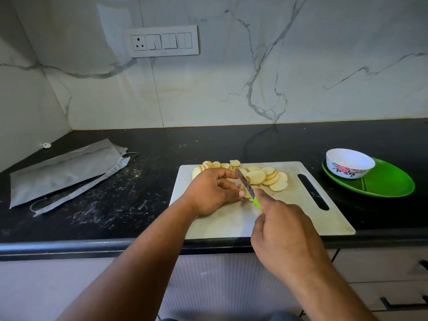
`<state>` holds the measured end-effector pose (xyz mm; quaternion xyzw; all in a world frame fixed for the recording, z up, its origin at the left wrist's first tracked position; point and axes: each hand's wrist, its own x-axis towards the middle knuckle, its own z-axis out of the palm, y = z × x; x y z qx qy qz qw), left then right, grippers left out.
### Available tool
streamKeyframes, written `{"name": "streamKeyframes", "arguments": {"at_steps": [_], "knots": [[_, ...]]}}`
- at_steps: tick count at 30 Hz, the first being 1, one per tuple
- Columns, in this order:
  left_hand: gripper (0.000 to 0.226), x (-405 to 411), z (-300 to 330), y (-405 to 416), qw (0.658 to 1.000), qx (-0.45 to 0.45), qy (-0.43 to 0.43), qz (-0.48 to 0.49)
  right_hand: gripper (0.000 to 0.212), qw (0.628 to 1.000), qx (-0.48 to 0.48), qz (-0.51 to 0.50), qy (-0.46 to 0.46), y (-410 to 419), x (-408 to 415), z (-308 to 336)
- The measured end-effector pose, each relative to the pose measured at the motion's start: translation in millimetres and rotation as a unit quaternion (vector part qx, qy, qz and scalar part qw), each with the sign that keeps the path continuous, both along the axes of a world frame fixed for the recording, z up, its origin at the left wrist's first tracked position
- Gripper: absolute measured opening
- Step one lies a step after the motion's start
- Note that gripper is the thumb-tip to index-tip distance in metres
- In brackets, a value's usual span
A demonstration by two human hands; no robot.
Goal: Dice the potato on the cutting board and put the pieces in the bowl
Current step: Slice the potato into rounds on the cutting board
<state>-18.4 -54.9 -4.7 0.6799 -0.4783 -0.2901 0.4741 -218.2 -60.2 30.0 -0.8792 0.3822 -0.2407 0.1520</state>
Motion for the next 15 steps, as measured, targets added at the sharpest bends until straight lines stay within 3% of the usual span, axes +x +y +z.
{"name": "streamKeyframes", "arguments": {"at_steps": [4, 7, 10, 15], "knots": [[0.02, 0.6, -0.7, -1.9, 0.999, 0.016, -0.048, 0.005, 0.054, 1.0, 0.01, -0.005, -0.015, -2.9, 0.7, -3.2], [0.017, 0.0, -1.6, -6.5, 0.988, 0.023, -0.155, 0.003, 0.054, 1.0, 0.016, -0.003, -0.018, -7.0, 0.3, -3.4], [0.021, 1.7, 2.0, -11.4, 0.976, 0.039, -0.213, -0.028, 0.054, 1.0, 0.021, -0.006, -0.016, -12.2, 0.5, -1.3], [0.046, 6.8, 7.0, -10.2, 0.973, 0.059, -0.223, -0.013, 0.052, 0.999, 0.025, -0.011, -0.02, -20.1, -1.1, 0.6]]}}
